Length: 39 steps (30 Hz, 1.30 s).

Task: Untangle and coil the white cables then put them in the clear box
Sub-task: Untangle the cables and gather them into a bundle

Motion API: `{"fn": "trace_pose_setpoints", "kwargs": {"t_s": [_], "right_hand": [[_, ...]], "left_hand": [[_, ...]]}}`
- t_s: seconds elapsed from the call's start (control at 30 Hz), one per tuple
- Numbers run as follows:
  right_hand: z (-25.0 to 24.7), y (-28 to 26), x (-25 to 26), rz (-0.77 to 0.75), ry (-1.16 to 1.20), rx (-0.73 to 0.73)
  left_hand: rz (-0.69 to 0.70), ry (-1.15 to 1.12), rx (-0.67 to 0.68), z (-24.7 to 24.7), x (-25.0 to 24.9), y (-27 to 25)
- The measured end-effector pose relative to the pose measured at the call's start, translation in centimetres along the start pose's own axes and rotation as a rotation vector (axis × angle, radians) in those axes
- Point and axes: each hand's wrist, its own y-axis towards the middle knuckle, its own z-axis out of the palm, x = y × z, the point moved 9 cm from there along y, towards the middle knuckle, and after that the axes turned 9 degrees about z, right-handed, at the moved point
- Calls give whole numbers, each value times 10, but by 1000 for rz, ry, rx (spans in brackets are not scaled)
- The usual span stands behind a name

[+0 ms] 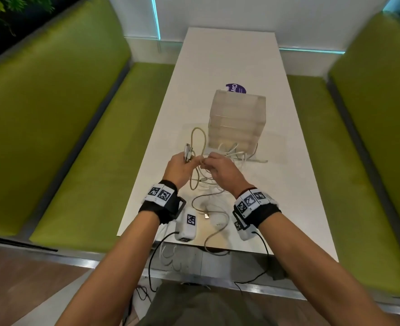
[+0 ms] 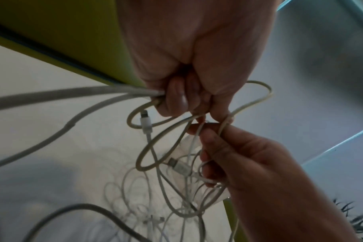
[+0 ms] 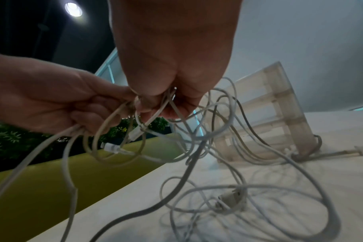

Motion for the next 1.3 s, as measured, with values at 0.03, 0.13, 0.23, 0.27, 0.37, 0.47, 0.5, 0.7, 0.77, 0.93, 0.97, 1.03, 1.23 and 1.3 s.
{"fn": "trace_pose_setpoints", "kwargs": {"t_s": [0.03,0.13,0.23,0.27,0.37,0.47,0.5,0.7,0.77,0.93,0.97,1.03,1.23,1.3], "right_hand": [[1,1,1,5,-31,12],[-3,4,-1,60,-40,15],[-6,7,-6,128,-20,7],[-6,8,-9,158,-18,2],[-4,9,-10,203,-47,8],[4,5,-2,191,-108,36],[6,3,-1,184,-111,39],[-1,3,-29,266,24,6],[-2,-1,-58,364,8,4],[-11,-8,-95,438,70,-54],[-15,-8,-96,430,83,-71],[-20,-6,-94,407,94,-90],[-25,-4,-68,297,96,-87],[-22,-3,-54,251,104,-72]], "left_hand": [[4,-12,11,4,-2,3],[-3,-123,-4,9,-7,6],[14,-117,-41,6,-9,3],[18,-112,-55,4,-8,2],[49,-100,-31,7,-5,0],[96,-91,-58,8,-6,1],[109,-93,-77,7,-7,1],[75,-212,-229,-7,-18,-3],[68,-372,-311,-26,-31,-4],[165,-609,-449,-85,-68,-11],[160,-609,-480,-95,-68,-13],[135,-597,-516,-108,-61,-16],[8,-499,-398,-78,-23,-11],[-63,-413,-291,-51,-11,-10]]}}
